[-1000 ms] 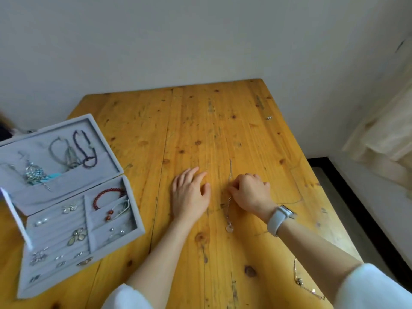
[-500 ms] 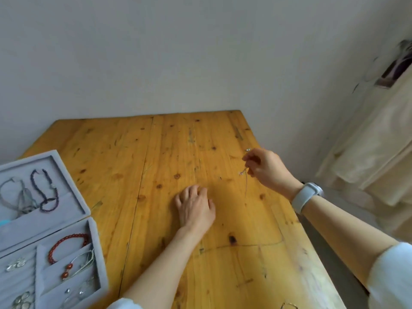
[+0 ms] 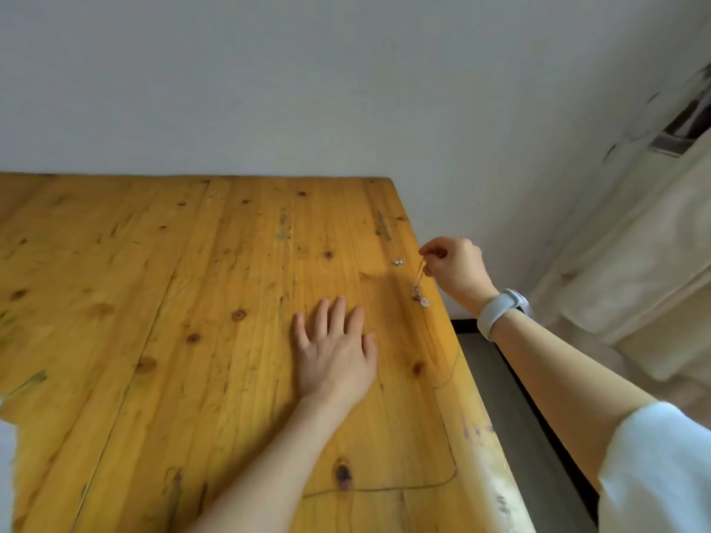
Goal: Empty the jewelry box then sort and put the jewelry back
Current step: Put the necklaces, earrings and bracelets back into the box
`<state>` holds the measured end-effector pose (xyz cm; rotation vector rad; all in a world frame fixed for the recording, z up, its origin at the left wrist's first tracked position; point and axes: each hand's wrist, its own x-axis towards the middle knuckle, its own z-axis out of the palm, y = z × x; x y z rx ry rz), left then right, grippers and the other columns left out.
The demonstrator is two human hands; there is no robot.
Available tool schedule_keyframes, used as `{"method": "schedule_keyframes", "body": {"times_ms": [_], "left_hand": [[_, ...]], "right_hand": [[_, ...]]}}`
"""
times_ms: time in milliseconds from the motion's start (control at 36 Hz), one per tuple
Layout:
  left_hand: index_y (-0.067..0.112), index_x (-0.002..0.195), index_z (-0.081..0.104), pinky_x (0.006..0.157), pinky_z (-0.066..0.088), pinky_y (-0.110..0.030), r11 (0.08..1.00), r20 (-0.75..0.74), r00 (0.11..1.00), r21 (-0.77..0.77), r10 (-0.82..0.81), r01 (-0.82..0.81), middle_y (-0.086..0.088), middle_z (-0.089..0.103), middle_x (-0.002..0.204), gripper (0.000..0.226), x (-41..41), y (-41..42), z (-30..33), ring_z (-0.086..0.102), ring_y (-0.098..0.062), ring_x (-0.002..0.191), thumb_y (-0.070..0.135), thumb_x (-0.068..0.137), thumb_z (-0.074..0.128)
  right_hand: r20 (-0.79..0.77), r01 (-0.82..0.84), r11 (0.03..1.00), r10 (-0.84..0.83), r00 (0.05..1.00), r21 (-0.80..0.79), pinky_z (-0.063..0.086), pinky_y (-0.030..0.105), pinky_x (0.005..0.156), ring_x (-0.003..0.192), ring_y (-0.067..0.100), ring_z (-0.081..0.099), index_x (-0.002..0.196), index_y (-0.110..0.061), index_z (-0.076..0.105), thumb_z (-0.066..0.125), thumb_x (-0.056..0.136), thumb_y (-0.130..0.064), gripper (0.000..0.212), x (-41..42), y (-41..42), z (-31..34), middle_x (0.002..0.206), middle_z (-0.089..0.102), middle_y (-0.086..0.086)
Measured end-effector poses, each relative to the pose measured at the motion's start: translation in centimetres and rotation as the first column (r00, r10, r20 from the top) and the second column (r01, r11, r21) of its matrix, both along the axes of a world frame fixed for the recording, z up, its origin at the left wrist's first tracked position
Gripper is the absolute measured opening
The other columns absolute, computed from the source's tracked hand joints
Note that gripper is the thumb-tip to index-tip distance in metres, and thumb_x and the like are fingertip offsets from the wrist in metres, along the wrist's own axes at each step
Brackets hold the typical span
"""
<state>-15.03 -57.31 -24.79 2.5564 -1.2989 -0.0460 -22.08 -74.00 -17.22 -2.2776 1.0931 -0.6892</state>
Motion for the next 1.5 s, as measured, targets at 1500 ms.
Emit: {"method": "schedule_keyframes", "body": {"times_ms": [1500], "left_hand": [[0.018,0.134,0.043,0.102,0.026,-0.043,0.993,0.034,0.992,0.020,-0.120,0.119,-0.005,0.036,0.141,0.043,-8.4,11.5,1.0,0.028,-0.024,0.130,0.033,0.094,0.042]], "right_hand": [[-0.033,-0.161,0.987,0.161,0.986,0.019,0.040,0.018,0.078,0.089,0.011,0.049,0.107,-0.007,0.060,0.045,0.093,-0.004,0.021,-16.2,17.3,-2.5,0.098,0.051,-0.003]]}}
